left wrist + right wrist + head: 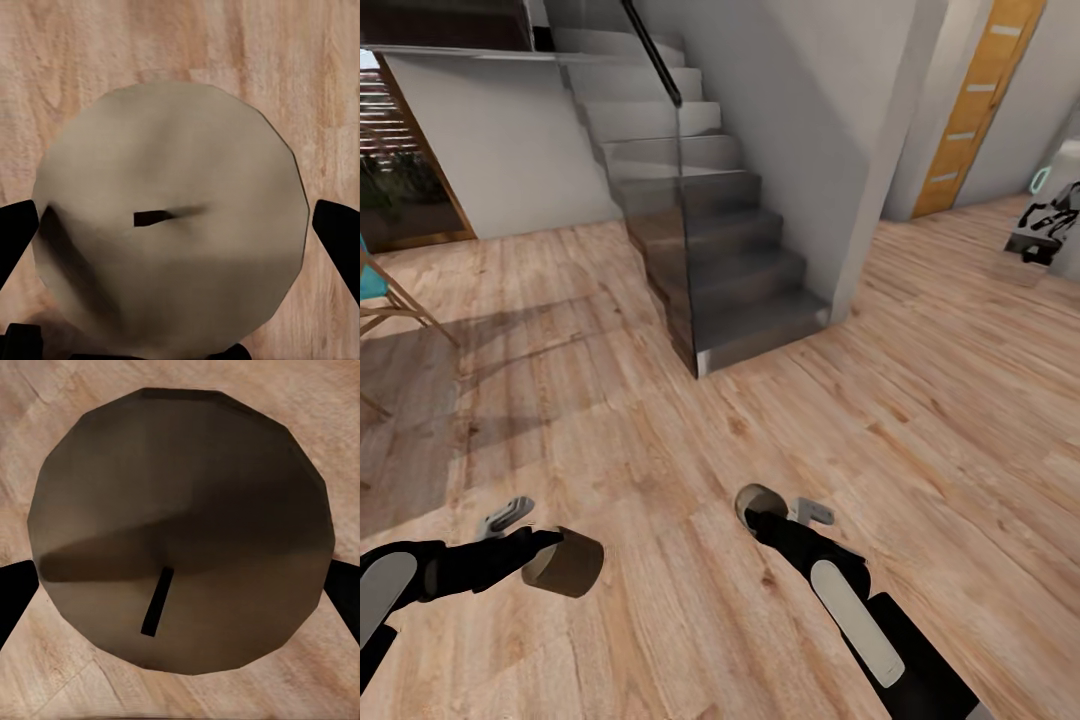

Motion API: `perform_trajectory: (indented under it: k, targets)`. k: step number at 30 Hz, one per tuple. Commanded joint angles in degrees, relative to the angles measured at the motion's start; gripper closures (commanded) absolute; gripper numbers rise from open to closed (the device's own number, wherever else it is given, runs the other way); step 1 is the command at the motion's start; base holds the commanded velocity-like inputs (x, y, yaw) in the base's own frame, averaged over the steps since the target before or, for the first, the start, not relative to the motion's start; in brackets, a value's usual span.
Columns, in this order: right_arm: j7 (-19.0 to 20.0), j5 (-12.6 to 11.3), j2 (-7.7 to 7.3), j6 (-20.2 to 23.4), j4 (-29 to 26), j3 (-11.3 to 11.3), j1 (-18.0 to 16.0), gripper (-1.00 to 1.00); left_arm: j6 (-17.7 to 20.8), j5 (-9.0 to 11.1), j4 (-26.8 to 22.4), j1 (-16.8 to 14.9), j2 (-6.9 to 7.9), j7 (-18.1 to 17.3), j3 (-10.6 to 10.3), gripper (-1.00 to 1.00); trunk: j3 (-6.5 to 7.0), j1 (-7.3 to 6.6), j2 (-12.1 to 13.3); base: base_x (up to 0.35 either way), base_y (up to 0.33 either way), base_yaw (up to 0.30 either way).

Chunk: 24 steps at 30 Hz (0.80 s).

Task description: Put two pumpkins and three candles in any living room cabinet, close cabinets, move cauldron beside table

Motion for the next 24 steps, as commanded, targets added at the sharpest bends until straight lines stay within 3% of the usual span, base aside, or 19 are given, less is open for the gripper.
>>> perform_trajectory:
  k: [1, 24]
  targets:
    - [-0.50, -0.41, -0.03, 0.00, -0.09, 0.11, -0.05, 1.00, 0.08, 0.82, -0.04, -0.06, 0.01, 0.59, 0.01, 1.00, -0.04, -0.01, -0.02, 0.000, 0.000, 0.288]
    - [-0.50, -0.41, 0.09, 0.00, -0.06, 0.11, -0.05, 1.00, 0.09, 0.82, -0.04, -0.06, 0.02, 0.59, 0.01, 1.00, -0.04, -0.01, -0.02, 0.000, 0.000, 0.288]
